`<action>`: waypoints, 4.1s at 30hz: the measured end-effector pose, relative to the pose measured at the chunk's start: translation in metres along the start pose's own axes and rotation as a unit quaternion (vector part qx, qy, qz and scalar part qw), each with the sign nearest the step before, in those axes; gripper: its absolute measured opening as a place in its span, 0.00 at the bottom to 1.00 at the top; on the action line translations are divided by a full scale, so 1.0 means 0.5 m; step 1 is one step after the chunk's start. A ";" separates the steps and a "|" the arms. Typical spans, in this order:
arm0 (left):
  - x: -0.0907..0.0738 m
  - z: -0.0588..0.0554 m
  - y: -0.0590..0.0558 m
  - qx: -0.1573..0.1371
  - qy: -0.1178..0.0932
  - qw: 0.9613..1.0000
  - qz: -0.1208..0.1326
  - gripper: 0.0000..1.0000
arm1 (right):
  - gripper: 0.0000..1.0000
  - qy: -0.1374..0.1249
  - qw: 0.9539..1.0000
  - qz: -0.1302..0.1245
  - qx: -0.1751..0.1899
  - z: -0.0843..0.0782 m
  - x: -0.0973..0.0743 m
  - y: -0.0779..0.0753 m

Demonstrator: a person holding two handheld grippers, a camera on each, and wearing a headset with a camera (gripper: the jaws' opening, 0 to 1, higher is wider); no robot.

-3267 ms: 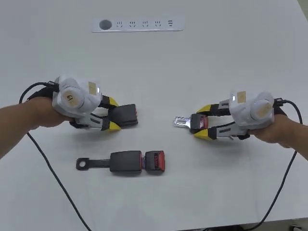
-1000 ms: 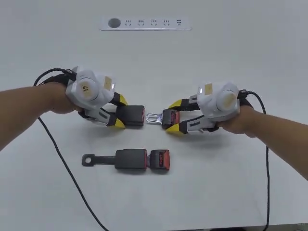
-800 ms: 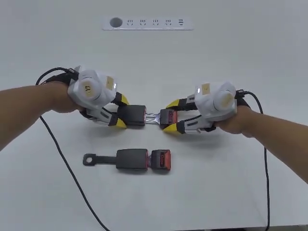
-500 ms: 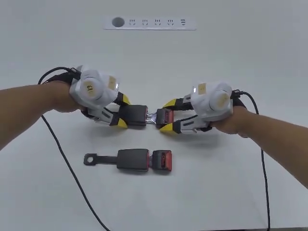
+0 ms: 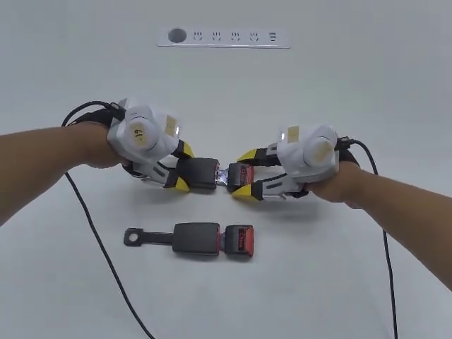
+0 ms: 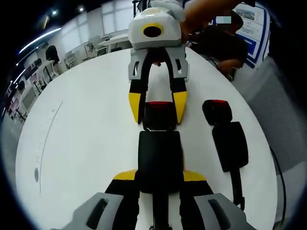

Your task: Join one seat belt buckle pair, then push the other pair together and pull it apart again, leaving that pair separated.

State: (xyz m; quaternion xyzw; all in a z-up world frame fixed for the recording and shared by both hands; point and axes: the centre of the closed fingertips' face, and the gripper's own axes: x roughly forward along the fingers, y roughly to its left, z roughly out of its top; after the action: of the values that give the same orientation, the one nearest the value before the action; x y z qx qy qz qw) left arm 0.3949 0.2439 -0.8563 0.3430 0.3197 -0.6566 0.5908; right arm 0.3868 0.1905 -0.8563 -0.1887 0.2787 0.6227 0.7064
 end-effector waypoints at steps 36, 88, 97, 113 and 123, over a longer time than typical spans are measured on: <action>-0.005 -0.003 -0.002 -0.014 -0.028 1.000 0.002 0.33 | 0.35 0.008 1.000 -0.010 -0.002 0.002 0.014 -0.012; -0.007 -0.010 -0.002 -0.030 -0.041 0.999 0.006 0.33 | 0.36 0.017 1.000 -0.018 0.012 -0.095 -0.125 -0.002; -0.007 -0.011 -0.002 -0.032 -0.040 0.999 0.006 0.34 | 0.36 0.018 0.999 -0.023 0.018 -0.111 -0.149 0.000; -0.007 -0.010 -0.005 -0.032 -0.035 0.999 0.006 0.34 | 0.37 0.025 0.999 -0.034 0.028 -0.148 -0.187 -0.003; -0.007 -0.010 -0.005 -0.031 -0.031 0.999 0.006 0.34 | 0.37 0.030 0.998 -0.038 0.031 -0.163 -0.205 0.002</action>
State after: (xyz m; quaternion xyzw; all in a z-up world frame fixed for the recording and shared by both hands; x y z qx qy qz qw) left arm 0.3931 0.2501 -0.8563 0.3055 0.3196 -0.6531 0.6148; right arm 0.3656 0.0611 -0.8546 -0.1960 0.3116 0.5808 0.7261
